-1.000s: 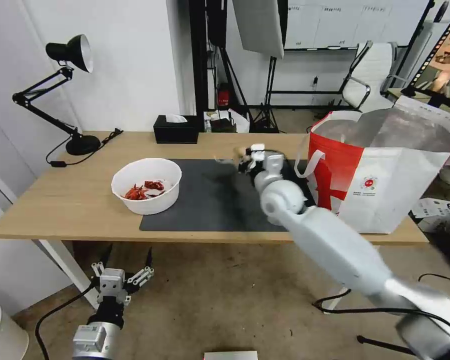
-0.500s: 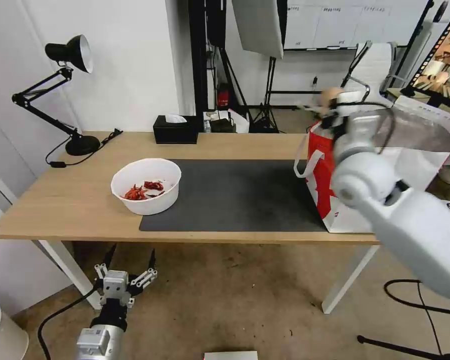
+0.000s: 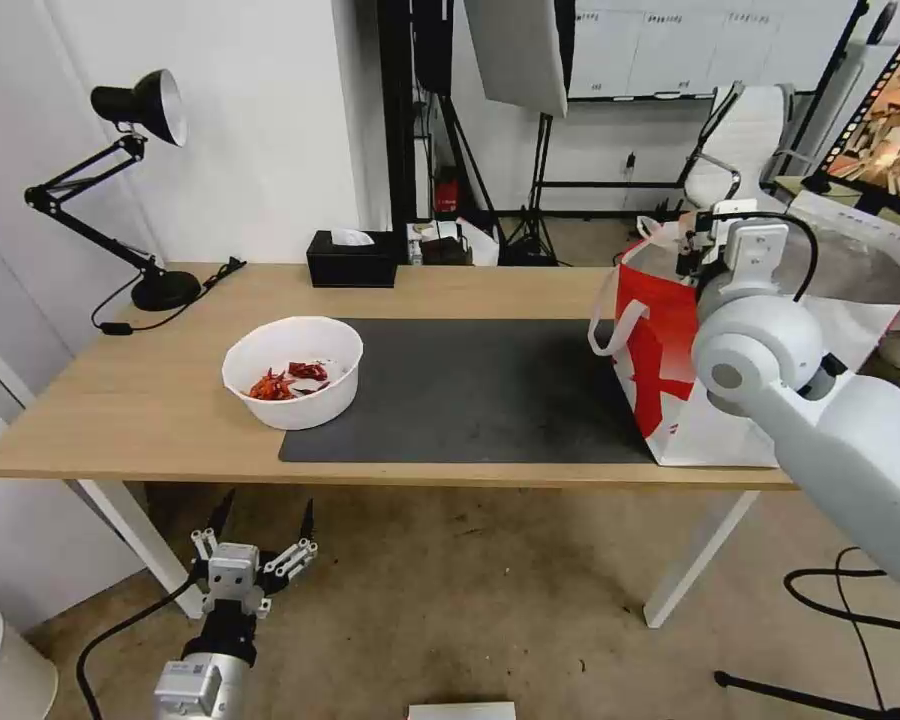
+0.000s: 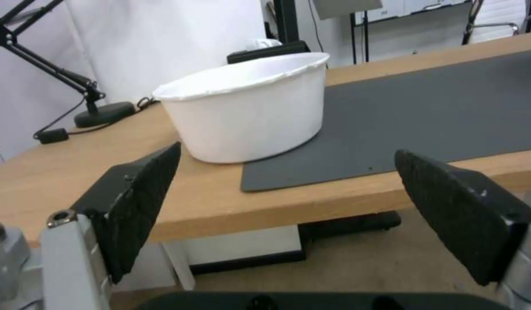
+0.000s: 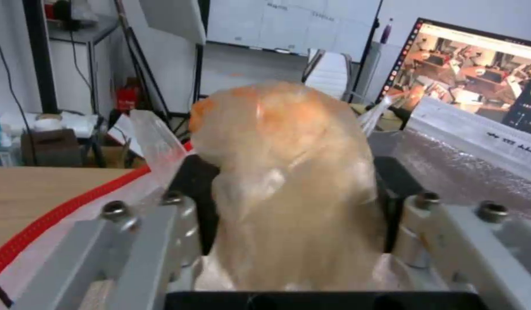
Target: Pick up the trash from the table and place it into the takeout bag.
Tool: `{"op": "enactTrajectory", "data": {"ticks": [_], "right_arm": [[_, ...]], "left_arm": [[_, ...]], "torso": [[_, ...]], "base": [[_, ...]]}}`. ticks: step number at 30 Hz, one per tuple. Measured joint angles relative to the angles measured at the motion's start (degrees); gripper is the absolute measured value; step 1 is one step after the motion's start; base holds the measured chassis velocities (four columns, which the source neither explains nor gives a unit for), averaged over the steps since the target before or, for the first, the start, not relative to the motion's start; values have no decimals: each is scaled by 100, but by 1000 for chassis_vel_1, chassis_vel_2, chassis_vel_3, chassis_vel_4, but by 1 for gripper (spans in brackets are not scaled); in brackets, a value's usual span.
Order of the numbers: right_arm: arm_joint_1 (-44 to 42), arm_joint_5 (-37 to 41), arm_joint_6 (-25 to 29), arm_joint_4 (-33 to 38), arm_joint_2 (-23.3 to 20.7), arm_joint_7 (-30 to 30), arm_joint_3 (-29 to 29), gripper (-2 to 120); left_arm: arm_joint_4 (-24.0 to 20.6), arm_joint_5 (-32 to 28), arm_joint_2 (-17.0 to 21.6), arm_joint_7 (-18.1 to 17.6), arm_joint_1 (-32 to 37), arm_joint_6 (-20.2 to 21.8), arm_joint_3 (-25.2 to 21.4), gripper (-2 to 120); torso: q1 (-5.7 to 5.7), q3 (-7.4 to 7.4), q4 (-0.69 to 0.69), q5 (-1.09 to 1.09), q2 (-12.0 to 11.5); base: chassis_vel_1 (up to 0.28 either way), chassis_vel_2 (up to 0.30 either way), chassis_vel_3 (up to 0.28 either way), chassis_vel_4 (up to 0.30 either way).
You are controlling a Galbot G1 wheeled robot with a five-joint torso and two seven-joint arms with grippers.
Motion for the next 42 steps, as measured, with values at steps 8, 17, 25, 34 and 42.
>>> {"op": "enactTrajectory", "data": {"ticks": [8, 17, 25, 34, 42], "right_arm": [[-30, -3, 30, 89, -77, -11, 2, 82], [-97, -18, 47, 160, -112, -31, 8, 100], [-154, -19, 194, 277, -140, -74, 56, 100], [-1680, -236, 2275, 1203, -195, -2253, 928, 100], [-5261, -1933, 3332, 1868, 538, -3683, 2344, 100]], "left_arm": [[-27, 13, 2, 1, 18, -6, 4, 100], [-84, 79, -70, 5, 93, -24, 2, 100], [-178, 108, -123, 6, 174, -45, -43, 100], [-234, 157, -279, 4, 239, -172, -83, 100], [-281, 163, -316, 9, 240, -175, -50, 100]], "torso": [[0, 0, 0, 0, 0], [0, 0, 0, 0, 0], [0, 0, 0, 0, 0], [1, 0, 1, -1, 0], [0, -1, -2, 1, 0]], "base": [[0, 0, 0, 0], [0, 0, 0, 0], [0, 0, 0, 0], [0, 0, 0, 0], [0, 0, 0, 0]]}}
